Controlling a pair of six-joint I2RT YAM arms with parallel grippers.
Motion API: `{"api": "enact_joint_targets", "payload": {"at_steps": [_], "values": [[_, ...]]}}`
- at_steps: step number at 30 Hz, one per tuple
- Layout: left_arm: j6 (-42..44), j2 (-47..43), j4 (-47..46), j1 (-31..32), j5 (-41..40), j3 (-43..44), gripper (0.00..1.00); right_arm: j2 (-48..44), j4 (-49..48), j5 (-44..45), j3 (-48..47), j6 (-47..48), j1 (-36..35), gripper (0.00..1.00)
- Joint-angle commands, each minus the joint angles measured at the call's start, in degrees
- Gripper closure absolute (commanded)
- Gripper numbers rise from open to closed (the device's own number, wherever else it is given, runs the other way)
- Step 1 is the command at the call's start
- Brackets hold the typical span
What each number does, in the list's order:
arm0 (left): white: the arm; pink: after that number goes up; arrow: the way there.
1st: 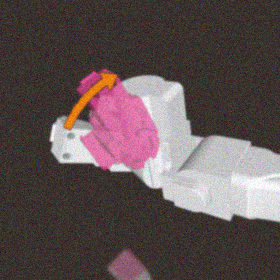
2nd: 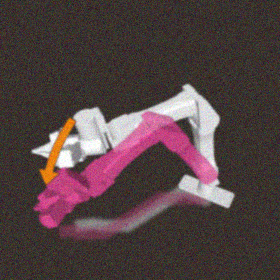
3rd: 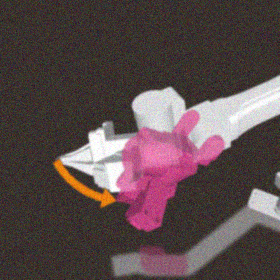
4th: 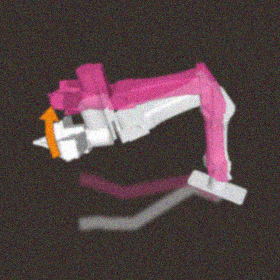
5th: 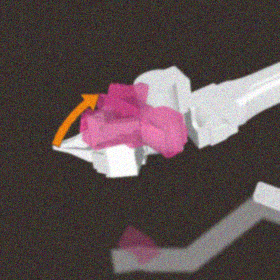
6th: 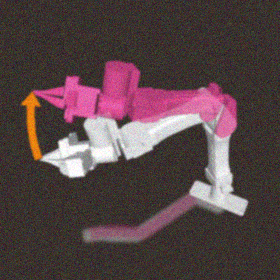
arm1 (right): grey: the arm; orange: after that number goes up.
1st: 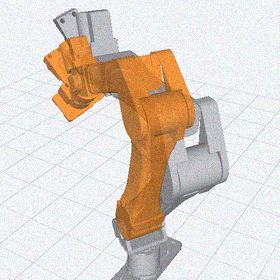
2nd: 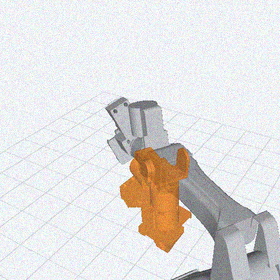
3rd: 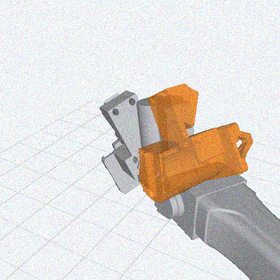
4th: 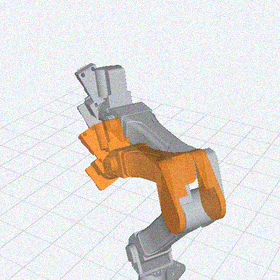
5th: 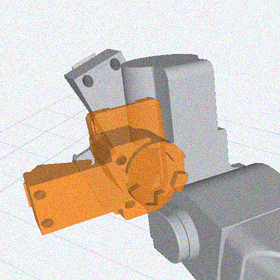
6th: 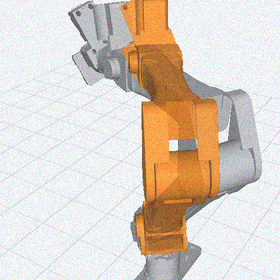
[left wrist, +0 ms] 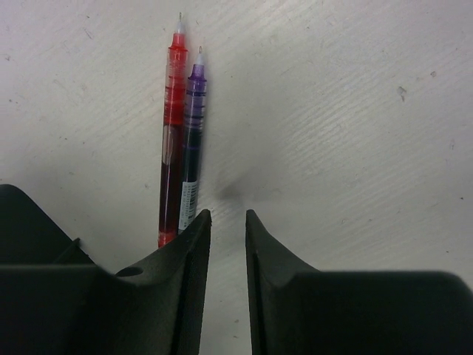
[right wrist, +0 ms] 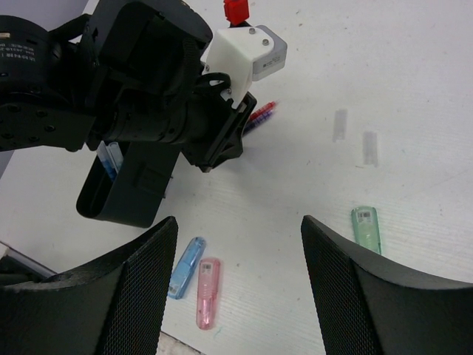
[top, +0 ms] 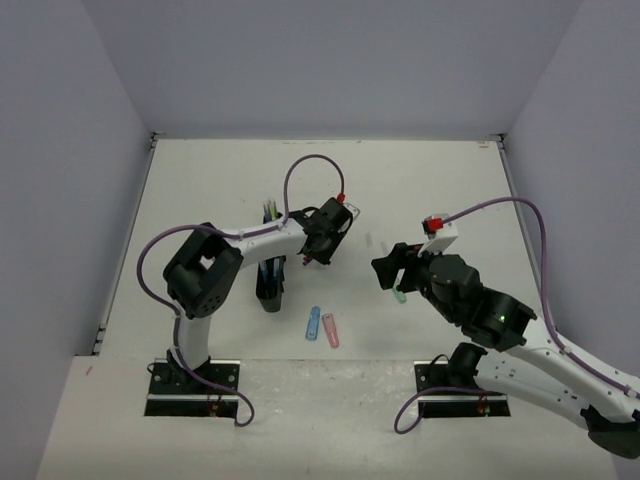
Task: Sort the stationery into containers
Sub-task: Place the pen at the center of the board.
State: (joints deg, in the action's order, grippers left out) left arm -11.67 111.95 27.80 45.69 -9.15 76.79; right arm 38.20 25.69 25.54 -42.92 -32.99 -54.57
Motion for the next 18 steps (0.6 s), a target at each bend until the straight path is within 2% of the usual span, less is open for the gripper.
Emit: {"api": "enact_joint_targets", "payload": {"at_steps": [1,18], "values": [[2.18,-1.54,0.94,-0.52,0.45,2.60,0.73,0.73,-1.26,-1.10,-1.82,0.47,0.25,0.31],[2.71,0.98,0.78,-3.06,0.74,3.49,0.73,1.70,-1.26,-2.02,-1.56,1.26,0.34,0.32]]}}
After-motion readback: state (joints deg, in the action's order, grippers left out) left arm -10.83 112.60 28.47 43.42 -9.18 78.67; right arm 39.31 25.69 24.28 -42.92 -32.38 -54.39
